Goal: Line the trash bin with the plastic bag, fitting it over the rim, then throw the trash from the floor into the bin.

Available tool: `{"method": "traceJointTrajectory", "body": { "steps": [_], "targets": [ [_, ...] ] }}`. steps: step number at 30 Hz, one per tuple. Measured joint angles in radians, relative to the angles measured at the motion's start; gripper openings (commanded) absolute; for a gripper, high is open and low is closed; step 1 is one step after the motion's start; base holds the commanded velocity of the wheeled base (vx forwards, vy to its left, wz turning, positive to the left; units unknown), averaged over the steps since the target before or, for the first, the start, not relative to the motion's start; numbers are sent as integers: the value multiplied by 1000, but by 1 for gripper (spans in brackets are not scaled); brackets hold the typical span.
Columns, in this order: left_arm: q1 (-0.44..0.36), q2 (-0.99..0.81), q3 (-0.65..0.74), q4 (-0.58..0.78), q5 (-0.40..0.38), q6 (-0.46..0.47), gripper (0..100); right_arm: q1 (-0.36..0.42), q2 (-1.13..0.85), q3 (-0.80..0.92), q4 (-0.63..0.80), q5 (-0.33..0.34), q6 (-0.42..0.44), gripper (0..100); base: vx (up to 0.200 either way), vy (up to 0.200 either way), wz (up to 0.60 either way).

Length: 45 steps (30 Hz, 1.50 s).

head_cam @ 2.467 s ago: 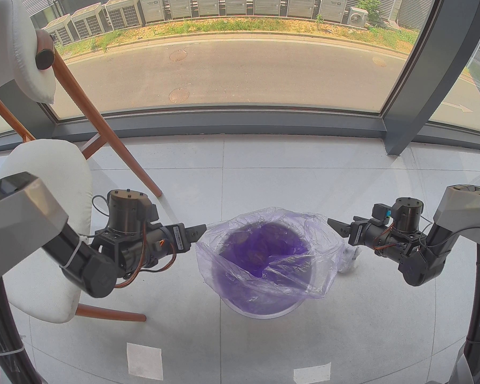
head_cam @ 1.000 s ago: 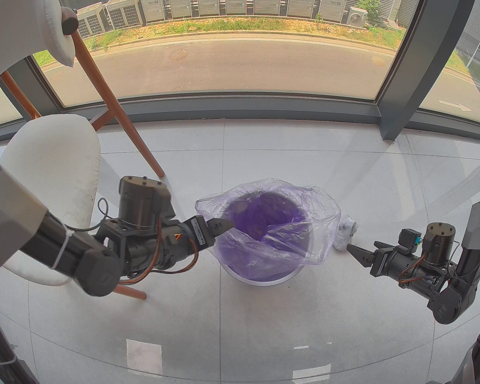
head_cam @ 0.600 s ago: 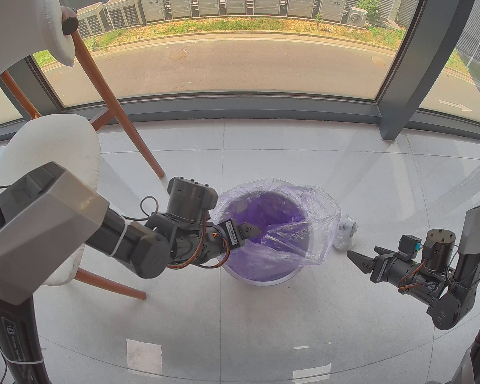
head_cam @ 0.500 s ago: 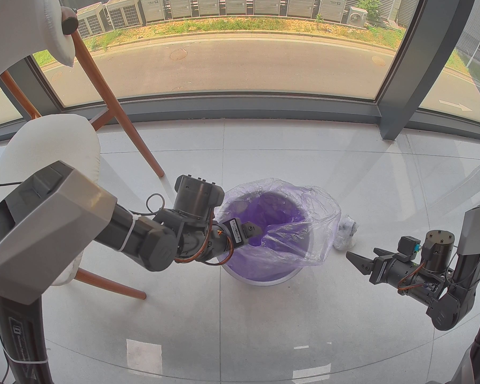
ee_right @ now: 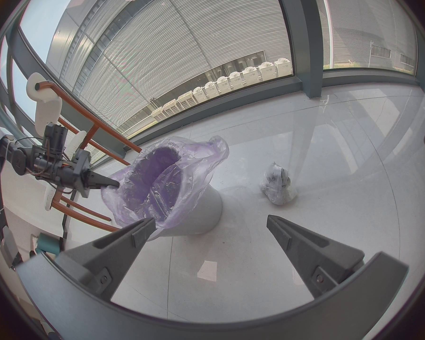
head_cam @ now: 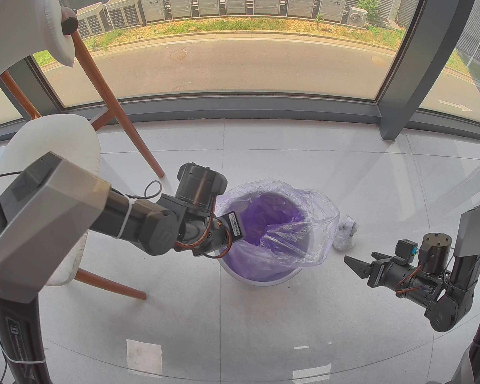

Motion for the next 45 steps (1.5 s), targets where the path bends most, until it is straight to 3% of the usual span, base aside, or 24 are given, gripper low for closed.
{"method": "traceJointTrajectory", "body": {
  "steps": [14,20,25,29,33,34,45],
  "targets": [
    [-4,-120,260,39,63,-11,0,14,76,-106,0,3,64,100,0,0,0],
    [-33,-121,340,-68,87,-15,0,55,104,-153,0,4,262,100,0,0,0],
    [-51,-116,384,-147,105,-16,0,144,100,-166,2,5,403,100,0,0,0],
    [-65,-113,402,-154,111,-17,0,199,97,-169,4,5,472,100,0,0,0],
    [-76,-113,418,-156,112,-17,0,225,113,-180,3,2,478,100,0,0,0],
    [-78,-113,423,-156,112,-18,0,229,123,-190,3,-2,478,0,0,0,0],
    [-86,-114,439,-157,111,-16,0,237,176,-320,63,-43,477,0,0,0,0]
  ]
}}
